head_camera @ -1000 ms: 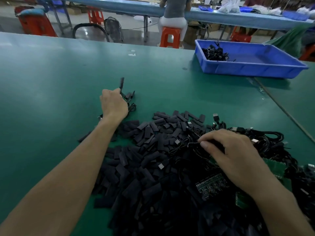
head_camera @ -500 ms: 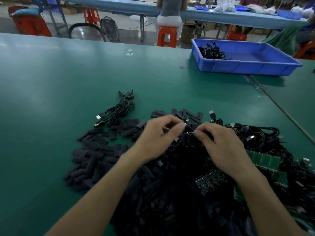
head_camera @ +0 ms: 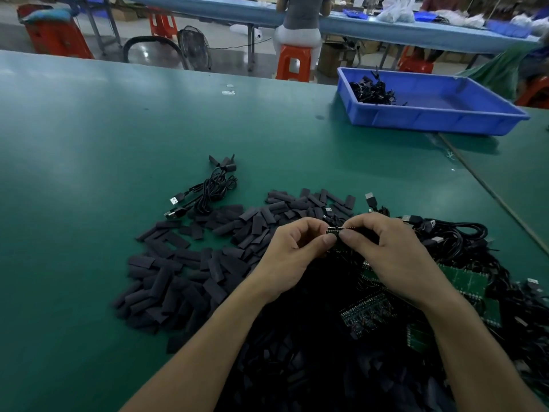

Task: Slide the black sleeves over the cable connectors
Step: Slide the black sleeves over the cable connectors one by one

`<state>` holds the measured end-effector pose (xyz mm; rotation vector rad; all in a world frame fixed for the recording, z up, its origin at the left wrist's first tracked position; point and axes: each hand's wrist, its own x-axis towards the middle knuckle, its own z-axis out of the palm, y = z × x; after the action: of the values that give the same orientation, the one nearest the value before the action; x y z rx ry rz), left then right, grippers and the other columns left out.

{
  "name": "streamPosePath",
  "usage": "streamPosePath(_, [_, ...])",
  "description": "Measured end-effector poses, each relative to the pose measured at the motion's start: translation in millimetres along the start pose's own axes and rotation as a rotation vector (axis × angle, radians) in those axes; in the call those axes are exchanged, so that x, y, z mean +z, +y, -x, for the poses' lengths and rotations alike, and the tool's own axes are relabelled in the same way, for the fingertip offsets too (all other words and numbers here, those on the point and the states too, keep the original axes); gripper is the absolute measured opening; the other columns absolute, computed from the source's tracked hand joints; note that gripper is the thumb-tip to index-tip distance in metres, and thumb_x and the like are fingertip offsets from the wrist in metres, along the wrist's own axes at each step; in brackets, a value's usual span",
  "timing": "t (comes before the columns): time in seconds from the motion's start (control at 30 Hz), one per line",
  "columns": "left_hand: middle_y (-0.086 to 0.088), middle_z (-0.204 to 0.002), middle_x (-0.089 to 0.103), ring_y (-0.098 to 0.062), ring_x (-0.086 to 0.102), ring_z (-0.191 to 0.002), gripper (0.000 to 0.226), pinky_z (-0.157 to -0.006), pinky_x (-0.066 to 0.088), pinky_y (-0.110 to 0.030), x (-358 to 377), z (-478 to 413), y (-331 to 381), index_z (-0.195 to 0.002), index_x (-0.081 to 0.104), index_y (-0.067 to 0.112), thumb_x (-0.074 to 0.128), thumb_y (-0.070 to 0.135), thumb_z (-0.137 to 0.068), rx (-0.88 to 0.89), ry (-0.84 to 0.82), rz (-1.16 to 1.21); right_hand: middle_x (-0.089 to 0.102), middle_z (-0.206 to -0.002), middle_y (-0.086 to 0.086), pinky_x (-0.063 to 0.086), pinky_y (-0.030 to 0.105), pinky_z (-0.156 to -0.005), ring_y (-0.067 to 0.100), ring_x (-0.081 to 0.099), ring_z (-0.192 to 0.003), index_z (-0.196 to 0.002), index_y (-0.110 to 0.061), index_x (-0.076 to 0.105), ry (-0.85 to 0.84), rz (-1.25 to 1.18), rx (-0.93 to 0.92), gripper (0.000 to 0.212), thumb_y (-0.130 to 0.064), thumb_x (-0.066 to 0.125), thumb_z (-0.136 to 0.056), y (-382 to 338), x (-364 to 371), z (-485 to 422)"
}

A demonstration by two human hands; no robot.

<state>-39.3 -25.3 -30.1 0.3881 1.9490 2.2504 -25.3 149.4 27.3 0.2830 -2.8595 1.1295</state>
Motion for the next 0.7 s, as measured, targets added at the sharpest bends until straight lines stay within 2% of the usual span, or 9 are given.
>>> streamPosePath(0.13, [-0.01,-0.081,0.054,-0.019,0.048,-0.077,0.011,-0.074,0.042,-0.033,-3,-1,-2,-0.096,0.064,0.003,0.063,0.014,-0.098,0.005,-0.048,-0.033,0.065,-0.094,-0.015,0.05,0.046,-0.09,0.012,0.061,-0.094,-0.094,-0.034,0.069,-0.025,0.011,0.012,0.007,-0.037,0.063,-0.095,2,2,-2])
streamPosePath(0.2, [-0.01,-0.081,0.054,-0.02,0.047,-0.077,0.015,-0.072,0.041,-0.032,-5,-1,-2,-0.096,0.064,0.0,0.063,0.015,-0.098,0.0,-0.068,-0.027,0.065,-0.093,-0.016,0.049,0.041,-0.089,0.009,0.061,-0.093,-0.095,-0.032,0.07,-0.041,0.007,0.018,0.008,-0.037,0.063,-0.095,3,1,-3])
streamPosePath(0.3, [-0.009,-0.081,0.054,-0.02,0.046,-0.077,0.013,-0.07,0.04,-0.027,-6,-2,-2,-0.095,0.065,0.005,0.063,0.018,-0.096,-0.016,-0.107,0.001,0.065,-0.09,-0.016,0.044,0.03,-0.083,0.004,0.06,-0.089,-0.09,-0.036,0.067,-0.077,-0.036,0.023,0.006,-0.035,0.065,-0.095,3,-1,-4])
streamPosePath(0.4, [-0.01,-0.084,0.056,-0.02,0.049,-0.078,0.016,-0.072,0.043,-0.026,-8,-3,-1,-0.096,0.066,0.007,0.065,0.023,-0.093,-0.049,-0.138,0.04,0.066,-0.088,-0.015,0.043,0.027,-0.081,0.004,0.06,-0.087,-0.088,-0.036,0.068,-0.106,-0.057,0.023,0.007,-0.034,0.065,-0.094,3,-4,-5])
streamPosePath(0.53, [0.003,-0.074,0.062,-0.007,0.055,-0.066,0.013,-0.064,0.047,-0.017,-8,-4,1,-0.089,0.071,0.016,0.068,0.028,-0.092,-0.081,-0.168,0.15,0.068,-0.082,-0.022,0.042,0.012,-0.07,-0.006,0.061,-0.077,-0.089,-0.035,0.07,-0.159,-0.13,0.024,0.006,-0.033,0.066,-0.093,1,-7,-3])
streamPosePath(0.63, [0.004,-0.076,0.066,-0.008,0.059,-0.068,0.014,-0.068,0.051,-0.02,-5,-7,1,-0.081,0.073,0.025,0.065,0.027,-0.093,-0.042,-0.069,0.161,0.071,-0.084,-0.018,0.046,0.009,-0.07,-0.002,0.065,-0.081,-0.088,-0.034,0.073,-0.076,-0.19,-0.002,0.007,-0.028,0.071,-0.09,0,-7,2])
streamPosePath(0.7, [0.001,-0.085,0.07,-0.014,0.065,-0.081,0.018,-0.08,0.054,-0.03,-8,-7,2,-0.081,0.072,0.029,0.062,0.03,-0.096,0.013,0.019,0.231,0.068,-0.087,-0.015,0.045,0.01,-0.075,0.001,0.063,-0.088,-0.087,-0.038,0.074,0.062,-0.12,-0.035,0.012,-0.025,0.075,-0.087,0,-1,7])
